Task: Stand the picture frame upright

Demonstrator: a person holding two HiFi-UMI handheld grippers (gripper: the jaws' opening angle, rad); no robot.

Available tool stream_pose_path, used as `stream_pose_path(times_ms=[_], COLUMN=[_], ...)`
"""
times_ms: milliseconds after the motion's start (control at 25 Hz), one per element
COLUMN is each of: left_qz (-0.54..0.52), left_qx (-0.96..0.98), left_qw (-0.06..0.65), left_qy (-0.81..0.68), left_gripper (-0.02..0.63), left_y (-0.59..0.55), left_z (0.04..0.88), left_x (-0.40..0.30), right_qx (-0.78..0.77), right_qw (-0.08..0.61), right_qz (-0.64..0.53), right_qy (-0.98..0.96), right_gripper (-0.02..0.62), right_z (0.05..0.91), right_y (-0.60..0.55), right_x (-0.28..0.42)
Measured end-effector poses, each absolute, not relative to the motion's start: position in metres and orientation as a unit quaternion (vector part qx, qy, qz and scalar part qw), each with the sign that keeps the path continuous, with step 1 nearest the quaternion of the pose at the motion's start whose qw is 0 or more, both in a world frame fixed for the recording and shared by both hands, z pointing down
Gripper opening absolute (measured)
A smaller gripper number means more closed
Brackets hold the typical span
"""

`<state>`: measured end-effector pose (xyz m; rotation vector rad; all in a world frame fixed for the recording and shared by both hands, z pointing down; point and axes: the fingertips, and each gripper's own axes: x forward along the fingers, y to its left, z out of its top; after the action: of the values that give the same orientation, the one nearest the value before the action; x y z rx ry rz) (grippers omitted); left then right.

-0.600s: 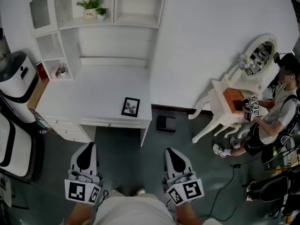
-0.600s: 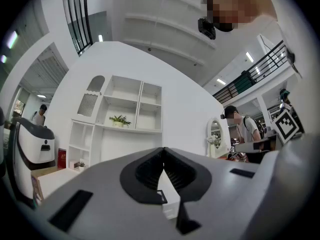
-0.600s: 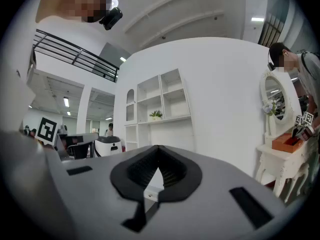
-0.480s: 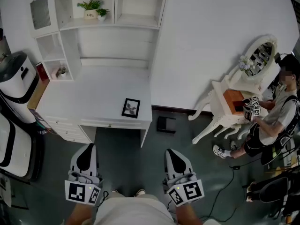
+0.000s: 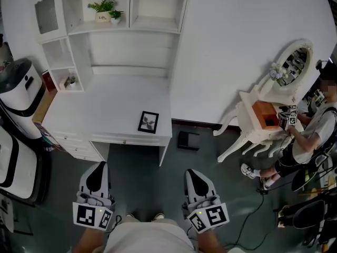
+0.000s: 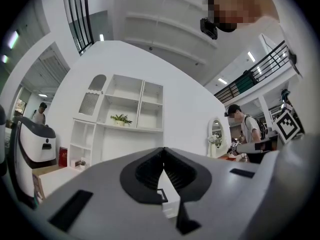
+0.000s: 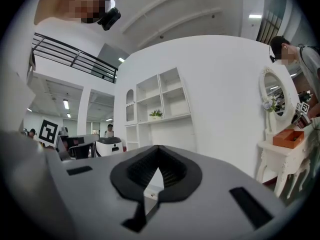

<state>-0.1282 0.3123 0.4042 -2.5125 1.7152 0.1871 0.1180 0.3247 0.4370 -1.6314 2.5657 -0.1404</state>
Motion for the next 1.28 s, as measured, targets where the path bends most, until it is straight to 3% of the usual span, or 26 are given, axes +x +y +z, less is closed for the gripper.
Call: stream_pose_path(times_ms=[280,320,360,480,560,640,760,1280], left_qz=[0.078,0.080,0.078,0.055,0.039,0.034,0.032,0.001], left_qx=[-0.813,-0.810,-0.807,-0.795,-0.792,-0.796,-0.802,-0.792], left_qw=[0.043,0.041,0.040,0.040,0.025,0.002,-0.013,-0.043], left_qy=[0.576,0.579,0.584,0.603,0.609,0.604,0.596,0.609], left_gripper=[0.021,0.030,0.071,0.258,0.421,0.494,0.518,0.517], left_y=[0.310,0.308,0.306,0.298,0.291,0.286,0.281,0.252], left_z=[0.402,0.402,0.403,0.412,0.422,0.431,0.439,0.483], left_x=[-0.135,-0.137,-0.139,-0.145,-0.147,-0.146,-0.139,-0.125], right_qx=[-0.539,-0.536,-0.533,-0.530,-0.525,-0.516,-0.510,-0.454], right_qw=[0.079,0.077,0.074,0.066,0.063,0.063,0.057,0.017], right_qz=[-0.065,-0.066,-0.066,-0.059,-0.054,-0.061,-0.076,-0.128], right_qy=[0.836,0.838,0.840,0.843,0.847,0.852,0.855,0.881], right_gripper=[0.010,0.049,0.132,0.269,0.366,0.427,0.437,0.436], right_z=[0.437,0.437,0.437,0.435,0.435,0.436,0.441,0.493], right_y=[0.319,0.317,0.314,0.307,0.302,0.297,0.289,0.246], right_x=[0.132,0.134,0.136,0.150,0.159,0.165,0.171,0.143])
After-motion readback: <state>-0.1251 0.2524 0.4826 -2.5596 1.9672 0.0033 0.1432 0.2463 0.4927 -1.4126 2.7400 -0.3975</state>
